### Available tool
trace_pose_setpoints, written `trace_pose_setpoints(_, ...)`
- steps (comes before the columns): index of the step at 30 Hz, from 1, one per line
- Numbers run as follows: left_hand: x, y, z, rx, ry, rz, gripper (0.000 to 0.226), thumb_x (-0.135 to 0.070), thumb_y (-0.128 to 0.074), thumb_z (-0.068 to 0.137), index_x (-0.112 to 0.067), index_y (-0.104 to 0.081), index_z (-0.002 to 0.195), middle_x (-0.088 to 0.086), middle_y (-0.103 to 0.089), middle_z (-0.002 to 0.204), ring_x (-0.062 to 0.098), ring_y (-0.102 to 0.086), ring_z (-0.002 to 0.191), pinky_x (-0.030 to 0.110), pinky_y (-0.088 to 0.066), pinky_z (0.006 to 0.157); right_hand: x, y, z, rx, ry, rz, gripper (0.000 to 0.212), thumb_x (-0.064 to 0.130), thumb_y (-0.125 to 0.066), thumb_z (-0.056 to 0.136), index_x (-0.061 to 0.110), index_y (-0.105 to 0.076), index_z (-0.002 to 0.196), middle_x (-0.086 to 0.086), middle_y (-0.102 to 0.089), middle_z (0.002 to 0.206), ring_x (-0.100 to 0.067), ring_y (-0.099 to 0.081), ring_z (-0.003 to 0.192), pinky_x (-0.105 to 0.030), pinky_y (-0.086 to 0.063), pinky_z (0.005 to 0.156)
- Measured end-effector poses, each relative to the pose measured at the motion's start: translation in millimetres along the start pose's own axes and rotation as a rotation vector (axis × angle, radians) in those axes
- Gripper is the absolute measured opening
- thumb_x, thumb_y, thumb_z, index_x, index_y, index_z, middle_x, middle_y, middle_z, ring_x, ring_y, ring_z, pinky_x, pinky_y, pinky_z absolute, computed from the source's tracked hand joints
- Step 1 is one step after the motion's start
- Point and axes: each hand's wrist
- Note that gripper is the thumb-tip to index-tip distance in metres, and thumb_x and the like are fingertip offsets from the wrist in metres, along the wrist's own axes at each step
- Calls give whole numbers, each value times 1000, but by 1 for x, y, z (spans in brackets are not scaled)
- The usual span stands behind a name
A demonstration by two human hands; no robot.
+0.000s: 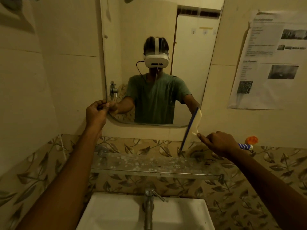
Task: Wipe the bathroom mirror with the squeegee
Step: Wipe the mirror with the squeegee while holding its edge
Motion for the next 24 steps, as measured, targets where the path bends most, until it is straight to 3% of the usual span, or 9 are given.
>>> trace_pose_setpoints(4, -4, 1, -2, 2, 10, 10, 29, -10, -63, 90, -4, -61, 118, 14, -64, 115, 19, -59, 103, 33, -50, 95, 4, -3, -9, -55, -27, 10, 68, 67, -19, 93, 20, -45, 52, 2, -47, 51, -14, -44, 47, -26, -32, 50)
trace_pose_setpoints(11, -22, 14, 4, 84, -1, 24, 22, -10, -69, 84, -8, -66, 106, 3, -67, 96, 18, -63, 99, 23, -53, 81, 25, -17, -27, -181, -57, 180, 86, 83, 4, 77, 25, -57, 59, 4, -52, 49, -12, -50, 46, -24, -32, 47)
trace_pose_setpoints(14, -38, 15, 8, 110, -30, -51, 19, -6, -62, 89, -7, -65, 109, -7, -65, 89, 4, -64, 85, 11, -52, 64, 63, -4, -15, -135, 51, 226, 79, 75, -9, 85, 20, -64, 70, 5, -55, 54, -15, -55, 51, -25, -37, 50)
trace_pose_setpoints(17, -51, 14, 16, 129, -70, -84, 18, -4, -59, 92, -10, -64, 107, -8, -65, 88, -3, -65, 75, 8, -51, 63, 118, 14, 1, -59, 233, 193, 61, 65, -26, 96, 21, -57, 67, 6, -50, 56, -10, -49, 50, -23, -38, 53)
trace_pose_setpoints(22, -45, 13, 25, 153, -62, -92, 24, -4, -58, 92, -1, -63, 115, 9, -69, 98, 18, -66, 93, 18, -55, 76, 196, 37, 33, -160, 431, 5, 68, 66, -26, 97, 20, -54, 58, 4, -45, 51, -11, -43, 44, -26, -34, 47)
trace_pose_setpoints(24, -42, 13, 26, 165, -56, -92, 24, -5, -58, 92, -2, -63, 115, 12, -67, 104, 21, -65, 99, 19, -54, 77, 217, 45, 45, -203, 477, -21, 69, 66, -25, 98, 18, -59, 61, 2, -50, 54, -13, -48, 48, -29, -42, 51)
Point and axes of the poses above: each hand's wrist, its own z-axis towards the middle knuckle, its own y-axis out of the back of the hand, x = y × z
